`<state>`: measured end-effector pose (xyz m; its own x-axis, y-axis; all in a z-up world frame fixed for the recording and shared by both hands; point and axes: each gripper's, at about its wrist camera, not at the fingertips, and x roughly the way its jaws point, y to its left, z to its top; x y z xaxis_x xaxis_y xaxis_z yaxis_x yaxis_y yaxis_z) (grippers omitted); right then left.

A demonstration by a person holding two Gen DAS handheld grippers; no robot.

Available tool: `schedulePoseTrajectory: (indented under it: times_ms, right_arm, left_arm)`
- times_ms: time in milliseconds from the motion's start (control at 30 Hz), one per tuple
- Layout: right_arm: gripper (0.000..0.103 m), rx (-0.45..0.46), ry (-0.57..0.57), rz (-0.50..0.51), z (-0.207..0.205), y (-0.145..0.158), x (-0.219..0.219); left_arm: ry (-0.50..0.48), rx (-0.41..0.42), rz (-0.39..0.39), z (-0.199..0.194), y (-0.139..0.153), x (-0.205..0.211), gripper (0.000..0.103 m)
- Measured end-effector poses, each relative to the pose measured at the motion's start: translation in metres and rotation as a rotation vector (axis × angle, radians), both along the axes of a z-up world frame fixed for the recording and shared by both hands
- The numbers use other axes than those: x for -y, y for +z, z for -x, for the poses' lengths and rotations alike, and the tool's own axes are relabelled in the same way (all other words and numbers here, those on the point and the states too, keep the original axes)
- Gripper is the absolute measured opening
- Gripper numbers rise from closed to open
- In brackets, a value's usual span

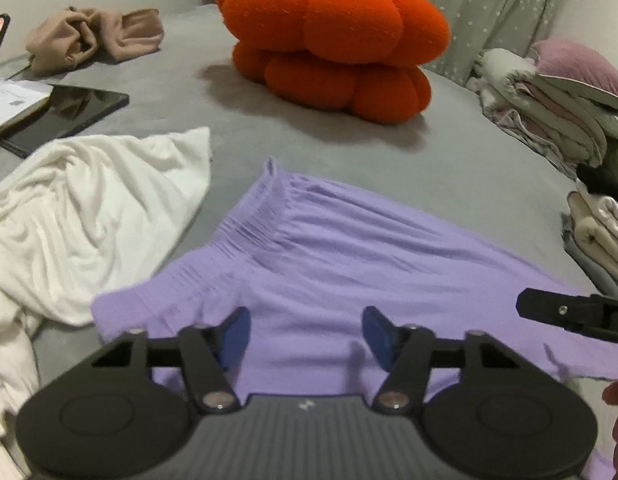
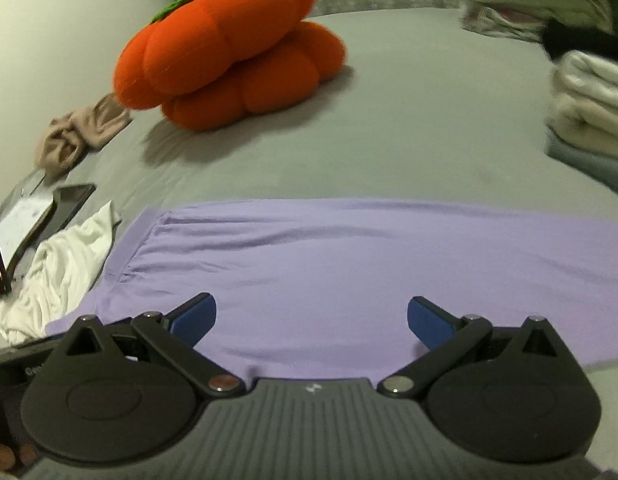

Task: Fold clothes
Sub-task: 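Grasp the lavender waistband with the left gripper while the right gripper pinches the pants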

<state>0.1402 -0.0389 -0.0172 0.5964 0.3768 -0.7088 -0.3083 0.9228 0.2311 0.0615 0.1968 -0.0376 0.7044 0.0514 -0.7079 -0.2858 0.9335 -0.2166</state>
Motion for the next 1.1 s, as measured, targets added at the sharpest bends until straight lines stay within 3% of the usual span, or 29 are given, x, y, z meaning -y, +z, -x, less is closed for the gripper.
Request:
schedulePoseTrajectory:
  times_ms: [200, 233, 300, 333, 533, 633, 700, 733, 800, 967, 1100]
  right_arm:
    - [0.103, -0.029, 0.082, 0.031, -0.029, -0.006, -0.02]
    - [0.103, -0.026, 0.086, 0.036, -0.033, -0.007, -0.023]
    - [0.103, -0.013, 0.093, 0.05, -0.041, -0.008, -0.029]
    - [0.103, -0.005, 0.099, 0.059, -0.044, -0.008, -0.032]
    - [0.103, 0.052, 0.168, 0.164, -0.062, -0.01, -0.055]
    - [0.103, 0.079, 0.204, 0.216, -0.07, -0.011, -0.067]
    - [0.103, 0.086, 0.222, 0.231, -0.073, -0.013, -0.074]
    - [0.103, 0.086, 0.227, 0.234, -0.075, -0.015, -0.078]
    - [0.101, 0.087, 0.237, 0.238, -0.079, -0.018, -0.084]
    - [0.092, 0.064, 0.259, 0.222, -0.088, -0.026, -0.098]
    - [0.089, 0.076, 0.264, 0.25, -0.094, -0.031, -0.111]
  left_arm:
    - [-0.009, -0.003, -0.028, -0.003, -0.006, -0.014, 0.062]
    - [-0.019, 0.001, -0.022, -0.003, -0.006, -0.016, 0.065]
    - [-0.037, 0.008, -0.006, -0.004, -0.006, -0.017, 0.084]
    - [-0.042, 0.011, -0.002, -0.004, -0.006, -0.018, 0.086]
    - [-0.043, 0.046, 0.018, 0.0, -0.002, -0.022, 0.086]
    - [-0.017, 0.067, 0.008, 0.004, -0.001, -0.027, 0.073]
    - [0.001, 0.066, 0.003, 0.005, -0.003, -0.032, 0.053]
    - [0.008, 0.064, 0.004, 0.005, -0.004, -0.034, 0.049]
    - [0.018, 0.058, 0.007, 0.004, -0.008, -0.04, 0.03]
    - [0.032, 0.051, 0.016, 0.001, -0.013, -0.055, 0.009]
    - [0.05, 0.046, 0.022, -0.001, -0.016, -0.061, 0.003]
